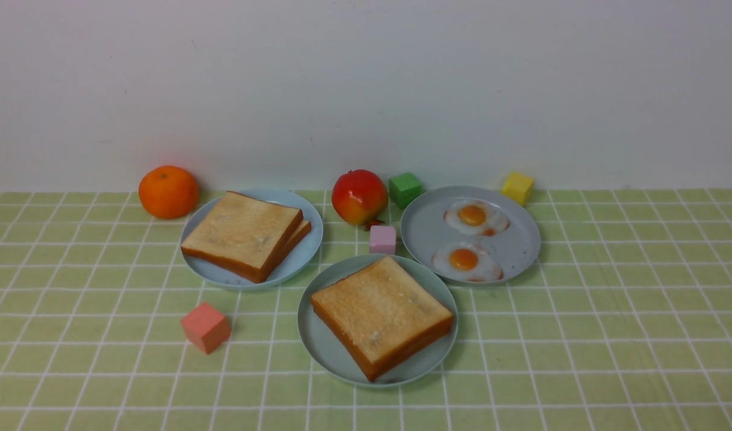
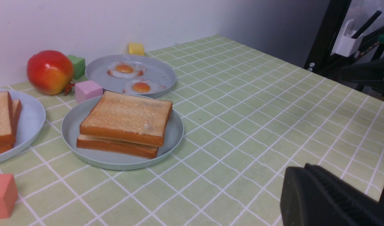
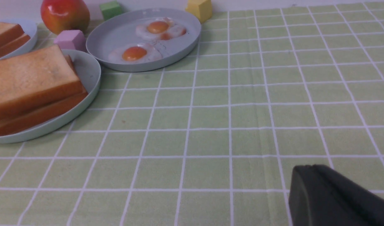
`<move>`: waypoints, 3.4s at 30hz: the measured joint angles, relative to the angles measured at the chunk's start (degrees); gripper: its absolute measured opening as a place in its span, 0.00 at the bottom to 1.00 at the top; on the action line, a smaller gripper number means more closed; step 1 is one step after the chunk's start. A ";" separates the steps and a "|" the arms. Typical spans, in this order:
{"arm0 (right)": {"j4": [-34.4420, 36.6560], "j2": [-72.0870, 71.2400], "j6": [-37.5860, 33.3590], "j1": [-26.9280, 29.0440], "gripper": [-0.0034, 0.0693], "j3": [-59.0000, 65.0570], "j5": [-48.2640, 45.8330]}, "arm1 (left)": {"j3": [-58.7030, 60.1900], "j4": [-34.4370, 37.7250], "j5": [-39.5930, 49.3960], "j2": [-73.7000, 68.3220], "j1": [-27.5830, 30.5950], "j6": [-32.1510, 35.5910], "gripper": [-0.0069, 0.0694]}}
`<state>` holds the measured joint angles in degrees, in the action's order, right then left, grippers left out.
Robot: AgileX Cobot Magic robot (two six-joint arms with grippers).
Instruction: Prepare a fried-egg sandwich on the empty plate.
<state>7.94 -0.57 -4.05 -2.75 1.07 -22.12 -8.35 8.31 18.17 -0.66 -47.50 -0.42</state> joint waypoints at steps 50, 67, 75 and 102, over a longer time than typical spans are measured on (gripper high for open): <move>0.02 -0.06 -0.75 0.00 0.07 0.00 0.00 | 10.00 -3.53 1.28 1.26 43.71 -10.32 0.07; -0.04 -0.06 -0.75 0.00 0.11 0.00 0.00 | 10.18 -3.95 3.45 1.26 43.71 -13.66 0.07; -0.04 -0.06 -0.75 0.00 0.11 0.00 0.00 | 10.18 -3.95 3.45 1.26 43.71 -13.70 0.07; -0.04 -0.06 -0.75 0.00 0.16 0.00 0.00 | 10.18 -4.06 3.45 1.26 43.71 -13.70 0.09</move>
<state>7.90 -0.62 -4.81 -2.75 1.07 -22.12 1.83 4.25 21.63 0.60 -3.79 -14.12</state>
